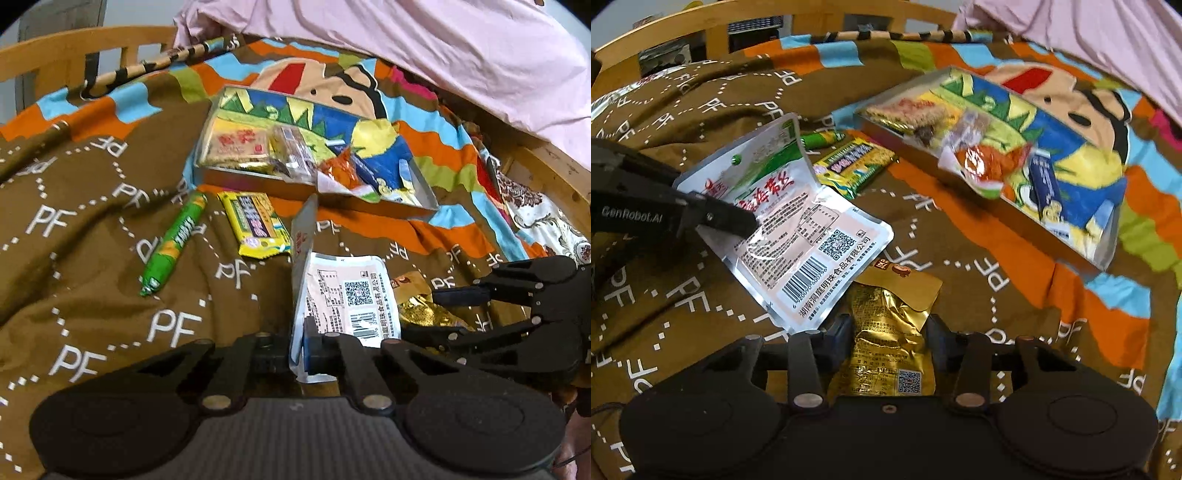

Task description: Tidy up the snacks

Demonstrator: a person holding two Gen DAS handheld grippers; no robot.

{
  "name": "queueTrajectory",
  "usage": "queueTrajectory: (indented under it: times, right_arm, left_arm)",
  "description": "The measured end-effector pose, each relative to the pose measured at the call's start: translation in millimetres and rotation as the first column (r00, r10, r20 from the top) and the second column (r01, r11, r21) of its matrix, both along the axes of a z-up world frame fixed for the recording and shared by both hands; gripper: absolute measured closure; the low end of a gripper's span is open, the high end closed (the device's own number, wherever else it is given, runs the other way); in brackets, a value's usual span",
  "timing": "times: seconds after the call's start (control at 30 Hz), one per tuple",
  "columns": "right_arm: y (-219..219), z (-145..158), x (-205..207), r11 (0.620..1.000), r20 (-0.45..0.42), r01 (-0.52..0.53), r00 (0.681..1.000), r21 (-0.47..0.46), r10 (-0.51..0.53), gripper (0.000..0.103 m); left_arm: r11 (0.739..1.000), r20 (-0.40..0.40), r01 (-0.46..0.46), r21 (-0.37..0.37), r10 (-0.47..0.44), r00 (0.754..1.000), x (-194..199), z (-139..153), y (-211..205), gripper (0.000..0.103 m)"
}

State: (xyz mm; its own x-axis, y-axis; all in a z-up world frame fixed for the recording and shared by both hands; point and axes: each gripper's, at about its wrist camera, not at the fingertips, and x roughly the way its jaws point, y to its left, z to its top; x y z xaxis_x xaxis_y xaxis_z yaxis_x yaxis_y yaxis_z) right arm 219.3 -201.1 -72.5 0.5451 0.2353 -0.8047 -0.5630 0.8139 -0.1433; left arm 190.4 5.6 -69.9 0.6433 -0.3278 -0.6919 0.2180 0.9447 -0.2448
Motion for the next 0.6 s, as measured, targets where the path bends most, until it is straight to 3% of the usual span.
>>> queueTrajectory:
  times: [0.2,0.43,0.6]
  right_arm:
    - [3.2,4.8,-5.3,1.000,0.057,-0.025,0.998,-0.004,0.025,0.057]
    - [2.4,6.6,-4.6,1.000,0.079,-0.023,0.997,0.007,0.022,0.057]
    - [3.9,5.2,-4.8,1.000,0.079,-0.030,0.996,0.002,0.030,0.057]
  left_arm:
    - [0.998,0.077,-0.052,0.030,0.050,0.996,-5.8,12.5,4.5,0.099]
    - [0.994,0.084,-0.111,-0.022,0.112,0.990,-2.6,12.9,17.5,0.099]
    - [0.993,0.070,-0.119,-0.007,0.120,0.990,-0.9,10.7,17.7,0.099]
